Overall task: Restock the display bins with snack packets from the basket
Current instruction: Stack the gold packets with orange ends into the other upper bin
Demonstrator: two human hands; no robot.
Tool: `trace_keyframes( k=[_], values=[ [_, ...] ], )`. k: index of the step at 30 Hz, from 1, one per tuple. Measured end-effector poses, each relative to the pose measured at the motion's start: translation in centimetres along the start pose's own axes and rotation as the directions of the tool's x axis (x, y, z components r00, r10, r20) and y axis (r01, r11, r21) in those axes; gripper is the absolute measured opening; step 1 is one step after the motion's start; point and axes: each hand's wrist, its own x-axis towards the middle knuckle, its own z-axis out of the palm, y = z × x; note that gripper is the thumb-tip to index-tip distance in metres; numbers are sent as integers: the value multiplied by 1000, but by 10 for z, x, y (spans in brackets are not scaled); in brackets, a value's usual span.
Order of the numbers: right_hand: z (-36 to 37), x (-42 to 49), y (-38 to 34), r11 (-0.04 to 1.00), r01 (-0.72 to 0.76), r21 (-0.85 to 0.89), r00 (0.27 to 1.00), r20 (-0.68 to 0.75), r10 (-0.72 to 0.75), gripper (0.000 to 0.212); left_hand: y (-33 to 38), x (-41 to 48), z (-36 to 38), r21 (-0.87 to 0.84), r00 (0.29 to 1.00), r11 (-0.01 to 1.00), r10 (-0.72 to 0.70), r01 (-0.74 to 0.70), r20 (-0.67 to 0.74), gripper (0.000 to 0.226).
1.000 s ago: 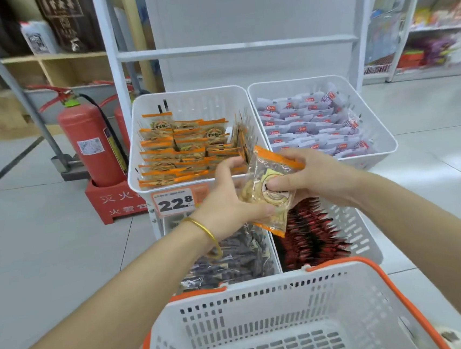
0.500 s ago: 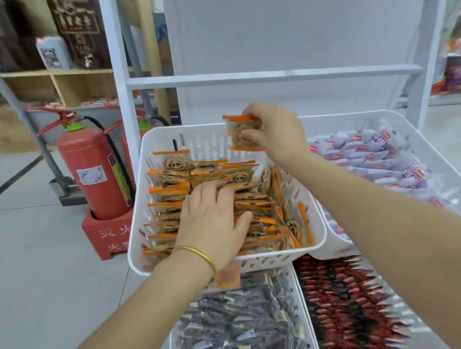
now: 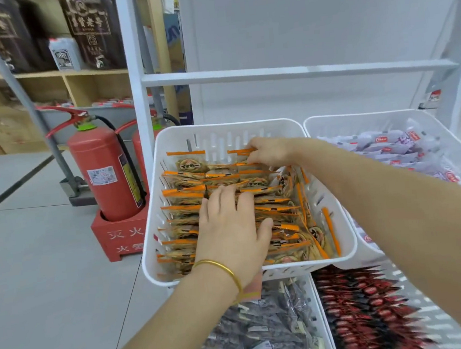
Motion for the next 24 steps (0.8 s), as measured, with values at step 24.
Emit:
trace_keyframes(
  k=[24],
  values=[
    [372,-369,140,984,-177,9,831,537,145,52,53,-286,29,28,729,977,138,-210,671,46]
  ],
)
